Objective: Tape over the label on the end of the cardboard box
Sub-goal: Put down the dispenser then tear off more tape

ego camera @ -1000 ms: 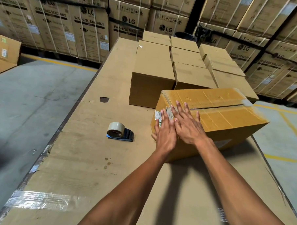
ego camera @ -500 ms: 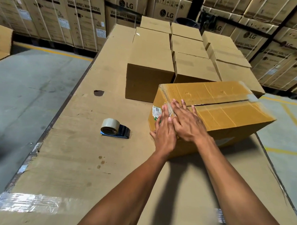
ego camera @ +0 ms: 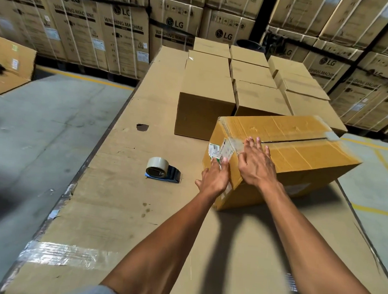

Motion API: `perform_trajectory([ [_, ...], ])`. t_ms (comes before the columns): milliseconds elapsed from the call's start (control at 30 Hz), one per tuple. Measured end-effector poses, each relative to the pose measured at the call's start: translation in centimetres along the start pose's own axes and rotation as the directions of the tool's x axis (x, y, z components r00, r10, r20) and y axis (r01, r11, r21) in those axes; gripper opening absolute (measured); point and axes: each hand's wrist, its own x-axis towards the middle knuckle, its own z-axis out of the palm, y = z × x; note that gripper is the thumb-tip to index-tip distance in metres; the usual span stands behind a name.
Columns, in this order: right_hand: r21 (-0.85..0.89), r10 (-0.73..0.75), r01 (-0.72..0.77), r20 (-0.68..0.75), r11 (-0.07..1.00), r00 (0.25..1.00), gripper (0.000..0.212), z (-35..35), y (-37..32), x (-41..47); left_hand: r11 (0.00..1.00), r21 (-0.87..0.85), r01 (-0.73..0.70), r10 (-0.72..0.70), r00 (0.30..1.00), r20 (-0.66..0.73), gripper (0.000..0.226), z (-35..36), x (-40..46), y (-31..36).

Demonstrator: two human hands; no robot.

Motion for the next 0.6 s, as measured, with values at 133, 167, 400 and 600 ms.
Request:
perform_trajectory([
  [133, 0.001, 0.020, -0.020, -0.092, 1.000, 0.996, 0.064, 0.1, -1.1, -0.6, 0.999, 0.018, -0.042, 0.043, 0.996, -0.074, 0.072, -2.8, 0.2, -2.6],
  [167, -0.005, 0.001, -0.002, -0.146, 1.000, 0.989, 0.061, 0.2, -1.7, -0.9, 0.996, 0.045, -0.077, 0.080, 0.993, -0.088, 0.072, -3.6, 0.4, -3.5],
  [400, -0.046, -0.236, 0.234, -0.303, 0.971, 0.923, 0.055, 3.4, -8.7, -1.0, 0.906, 0.346, -0.242, 0.295, 0.949, -0.109, 0.068, -9.6, 2.2, -8.2],
  [600, 0.088, -0.119, 0.116, 0.030, 0.989, 0.992, 0.042, 9.0, -12.3, 0.4, 0.690, 0.649, -0.321, 0.376, 0.925, 0.057, 0.072, -14.3, 3.4, -11.3],
])
